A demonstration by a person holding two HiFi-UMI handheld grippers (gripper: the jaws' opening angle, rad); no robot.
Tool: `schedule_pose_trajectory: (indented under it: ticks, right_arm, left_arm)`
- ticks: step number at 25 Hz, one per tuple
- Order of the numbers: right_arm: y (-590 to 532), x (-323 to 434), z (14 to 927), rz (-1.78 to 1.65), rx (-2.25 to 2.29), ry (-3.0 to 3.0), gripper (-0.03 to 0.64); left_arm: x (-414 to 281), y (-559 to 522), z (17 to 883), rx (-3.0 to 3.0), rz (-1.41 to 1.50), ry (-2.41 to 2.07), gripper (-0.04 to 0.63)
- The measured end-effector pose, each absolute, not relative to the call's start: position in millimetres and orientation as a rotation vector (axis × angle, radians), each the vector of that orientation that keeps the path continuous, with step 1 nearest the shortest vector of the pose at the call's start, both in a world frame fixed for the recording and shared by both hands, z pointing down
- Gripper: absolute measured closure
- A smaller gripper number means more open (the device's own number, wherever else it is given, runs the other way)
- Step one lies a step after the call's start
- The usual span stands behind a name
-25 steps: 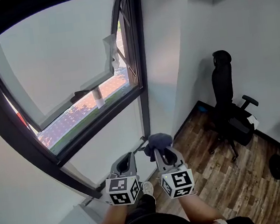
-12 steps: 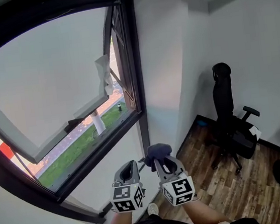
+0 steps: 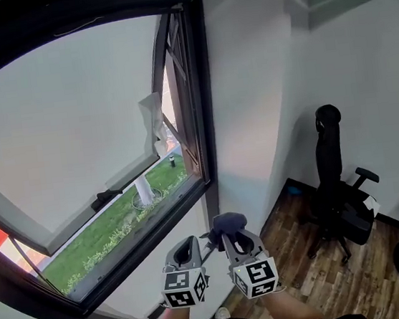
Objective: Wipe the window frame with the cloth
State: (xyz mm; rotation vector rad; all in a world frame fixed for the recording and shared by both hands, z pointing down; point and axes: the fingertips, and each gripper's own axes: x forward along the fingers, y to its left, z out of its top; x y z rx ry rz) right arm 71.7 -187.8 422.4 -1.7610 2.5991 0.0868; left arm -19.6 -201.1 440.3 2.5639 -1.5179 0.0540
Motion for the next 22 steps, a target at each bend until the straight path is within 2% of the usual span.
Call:
schedule_pose_trajectory:
  ticks: [22]
  right_arm:
    - [-296.5,65.2,425.4,0.108,-1.809,2.613,0.563]
  left_arm:
    - [-34.8,-305.2,452.7,2.508,0.02,-1.498,0.588]
